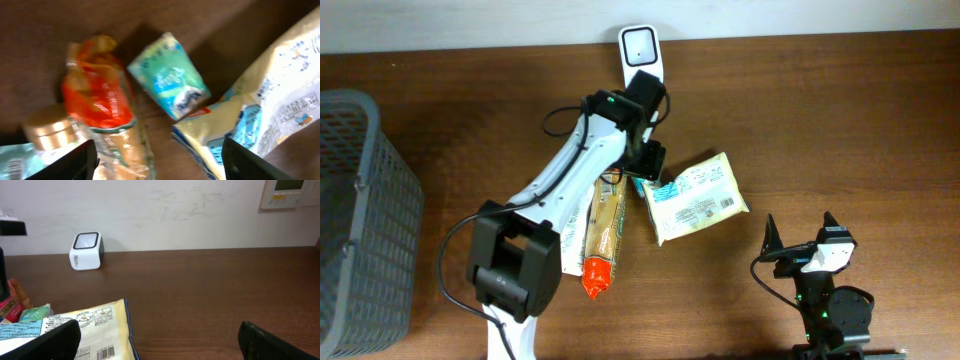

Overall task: Scan the item barcode
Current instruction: 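Place the teal pack beside the yellow bag and lift the left arm away, then reach the right gripper to the yellow bag and grasp it, then lift the yellow bag and hold its barcode over the scanner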

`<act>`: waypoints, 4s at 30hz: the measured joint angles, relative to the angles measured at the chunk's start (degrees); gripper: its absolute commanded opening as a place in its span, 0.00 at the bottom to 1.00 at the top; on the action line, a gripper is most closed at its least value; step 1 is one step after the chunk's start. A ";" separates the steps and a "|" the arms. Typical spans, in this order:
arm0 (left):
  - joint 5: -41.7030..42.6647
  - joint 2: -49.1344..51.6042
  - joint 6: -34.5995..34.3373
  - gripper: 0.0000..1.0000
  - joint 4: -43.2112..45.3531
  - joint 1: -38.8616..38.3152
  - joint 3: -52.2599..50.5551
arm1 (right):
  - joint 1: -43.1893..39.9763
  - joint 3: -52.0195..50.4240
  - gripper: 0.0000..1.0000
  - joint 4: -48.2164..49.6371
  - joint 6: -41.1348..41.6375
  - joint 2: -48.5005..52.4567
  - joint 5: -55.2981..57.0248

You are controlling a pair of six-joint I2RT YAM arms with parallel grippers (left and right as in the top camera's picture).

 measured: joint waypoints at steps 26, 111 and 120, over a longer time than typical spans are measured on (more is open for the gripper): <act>0.04 -12.59 20.83 0.99 -15.45 30.34 17.44 | 0.00 35.28 0.98 -18.47 6.99 35.41 -20.15; -0.15 -12.48 20.83 0.99 -15.43 30.34 17.42 | -6.56 54.05 0.04 -23.98 18.27 102.77 -24.61; -0.15 -12.48 20.83 0.99 -15.41 30.34 17.42 | -6.12 72.00 0.04 -45.53 1.31 99.73 -36.68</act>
